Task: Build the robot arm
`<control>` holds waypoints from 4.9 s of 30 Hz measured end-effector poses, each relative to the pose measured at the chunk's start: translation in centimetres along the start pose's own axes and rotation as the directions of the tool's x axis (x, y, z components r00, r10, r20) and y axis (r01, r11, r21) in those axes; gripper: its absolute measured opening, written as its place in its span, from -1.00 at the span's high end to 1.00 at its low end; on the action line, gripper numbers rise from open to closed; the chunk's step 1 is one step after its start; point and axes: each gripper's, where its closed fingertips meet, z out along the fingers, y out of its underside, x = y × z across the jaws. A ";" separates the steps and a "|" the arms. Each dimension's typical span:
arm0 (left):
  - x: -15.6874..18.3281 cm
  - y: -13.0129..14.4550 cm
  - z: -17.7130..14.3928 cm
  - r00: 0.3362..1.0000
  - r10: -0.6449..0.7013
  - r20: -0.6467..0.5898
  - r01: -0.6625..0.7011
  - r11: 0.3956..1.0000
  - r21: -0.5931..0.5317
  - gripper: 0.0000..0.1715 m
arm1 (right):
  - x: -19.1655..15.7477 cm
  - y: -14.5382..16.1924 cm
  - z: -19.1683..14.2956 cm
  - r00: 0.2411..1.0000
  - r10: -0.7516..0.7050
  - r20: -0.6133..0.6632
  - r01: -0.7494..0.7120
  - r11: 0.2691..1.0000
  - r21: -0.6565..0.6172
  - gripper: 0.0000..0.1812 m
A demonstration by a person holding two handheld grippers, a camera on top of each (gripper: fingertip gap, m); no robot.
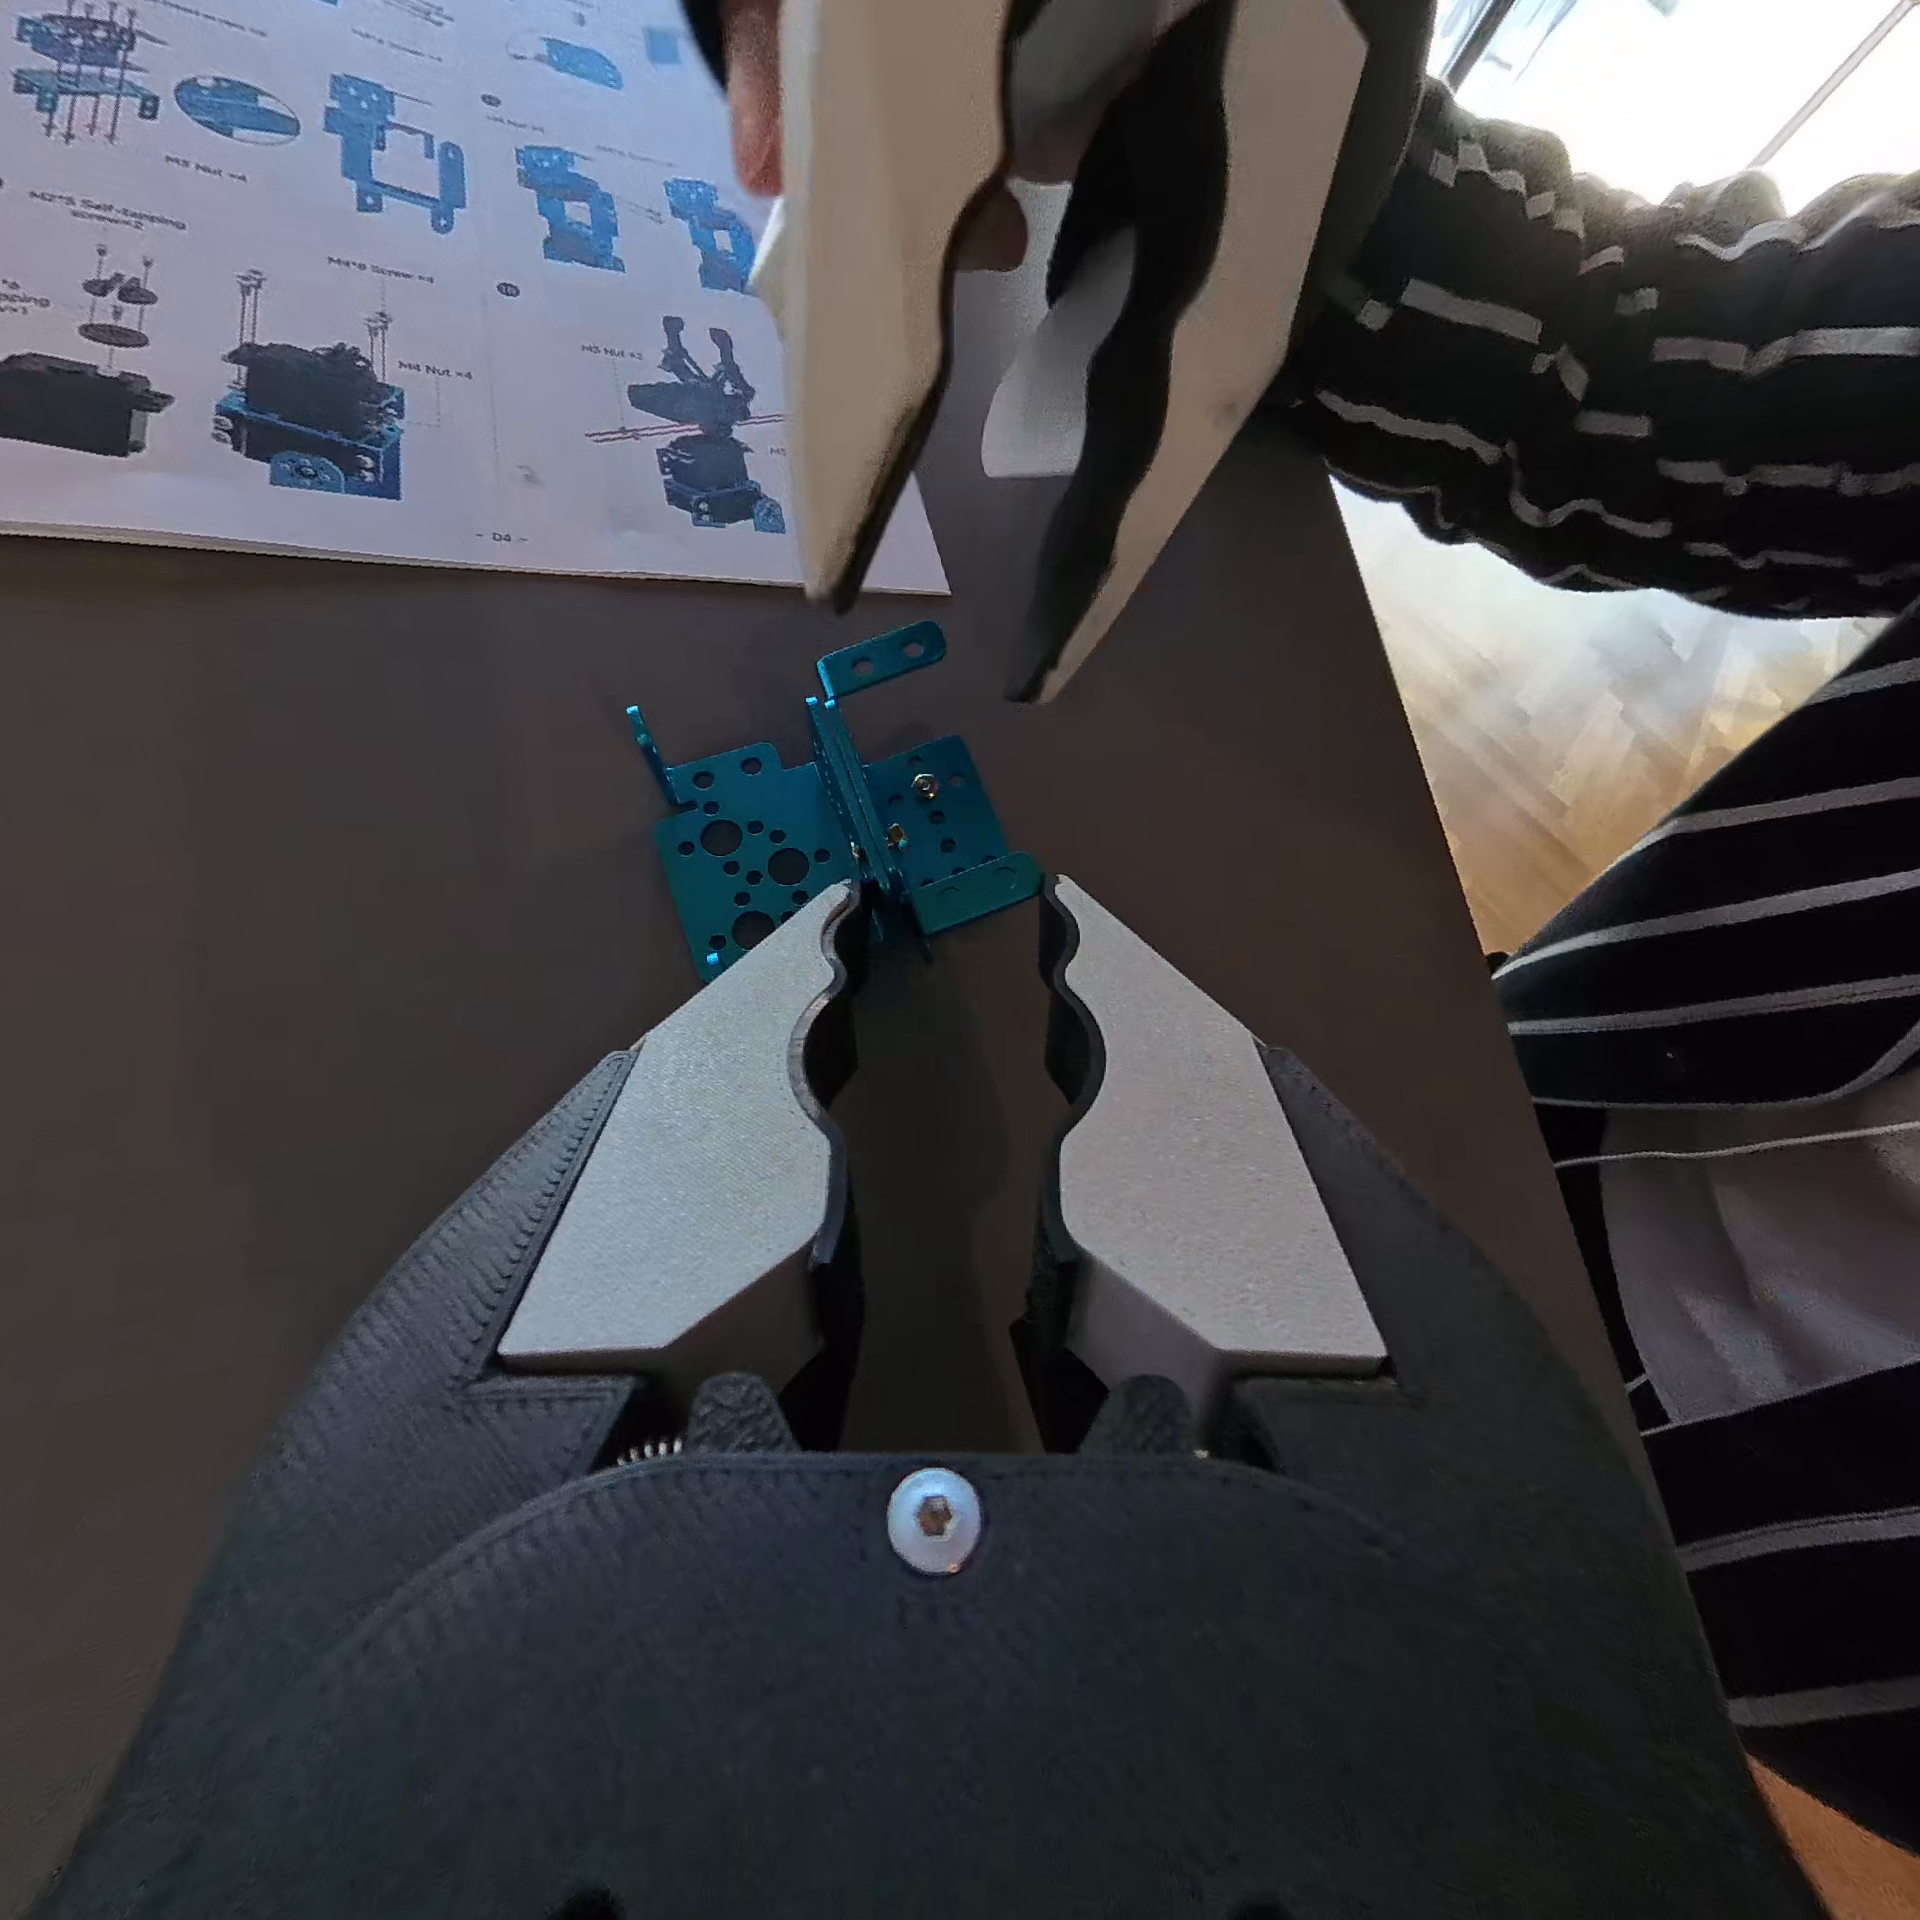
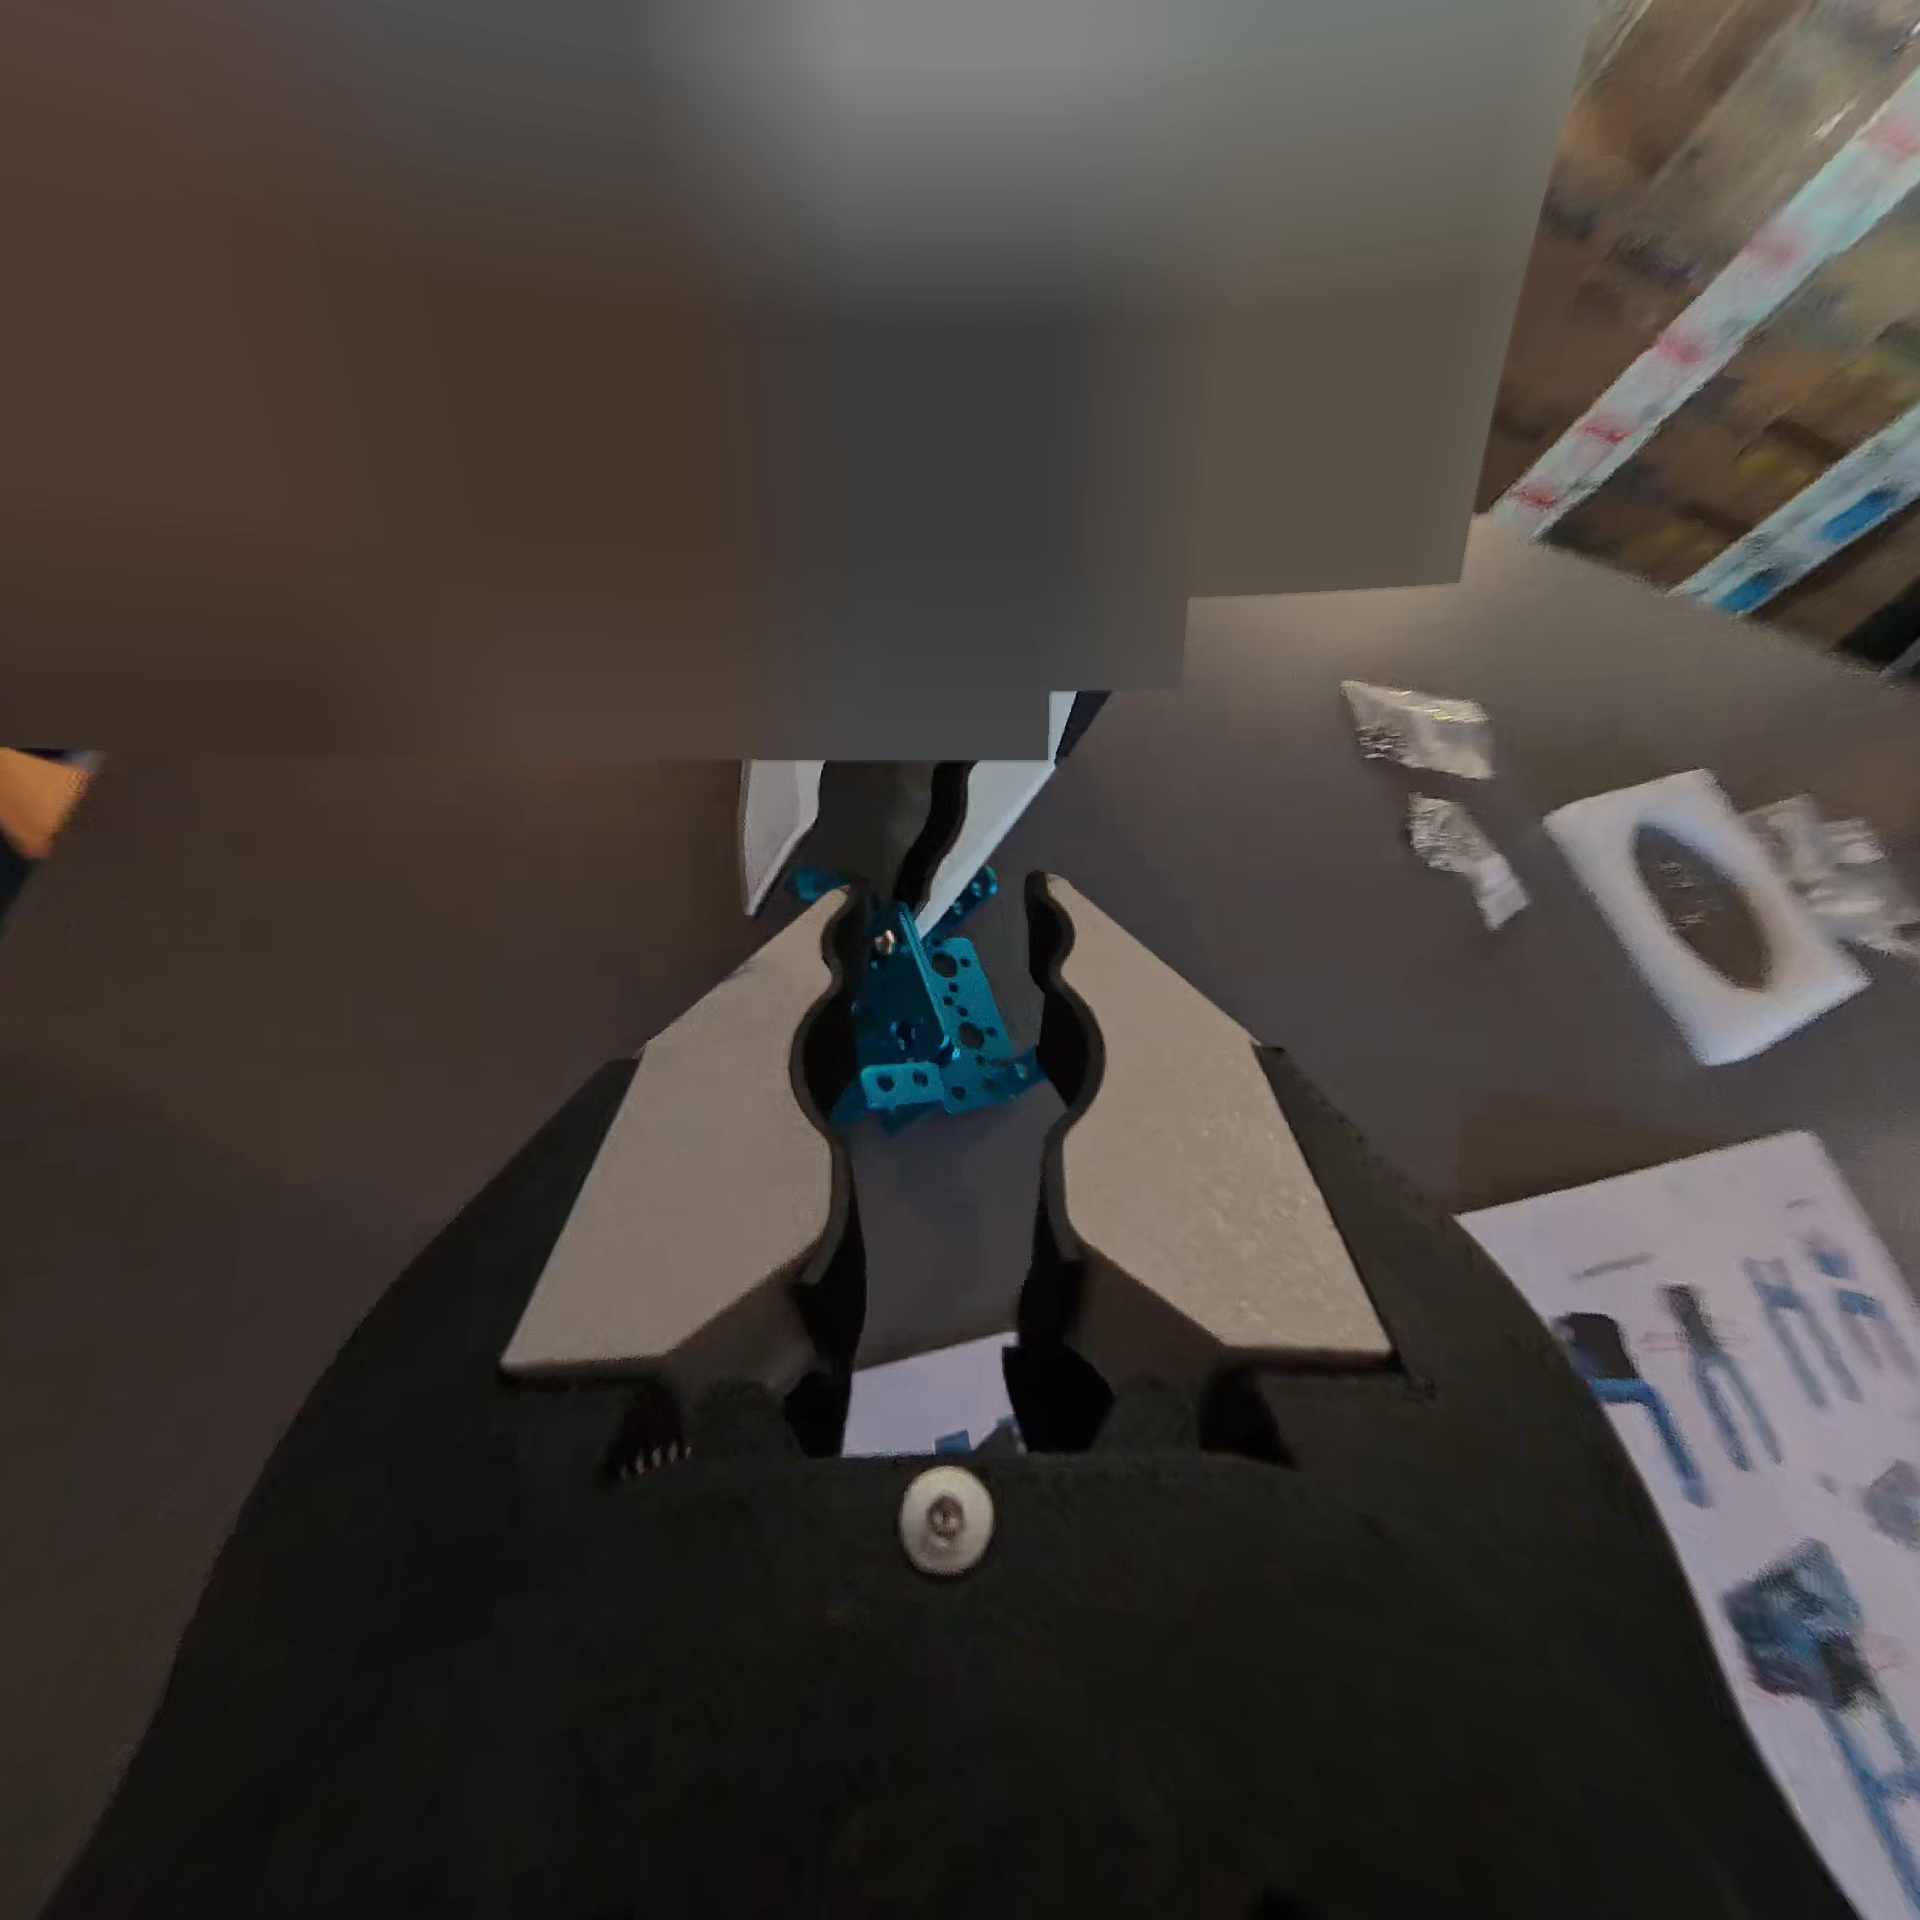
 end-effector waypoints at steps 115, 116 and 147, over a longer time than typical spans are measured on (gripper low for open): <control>-0.1 0.2 0.1 1.000 0.000 0.007 0.000 1.000 -0.016 0.65 | 0.8 2.9 1.5 0.963 0.165 -0.213 -0.170 0.986 -0.004 0.61; -0.1 0.2 0.1 1.000 0.000 0.008 0.000 1.000 -0.016 0.65 | 0.7 2.9 1.6 0.964 0.163 -0.212 -0.168 0.986 -0.007 0.60; -0.1 0.2 0.2 1.000 -0.002 0.007 0.002 1.000 -0.016 0.65 | -2.8 2.1 1.5 0.894 -0.403 -0.197 0.375 0.912 -0.165 0.50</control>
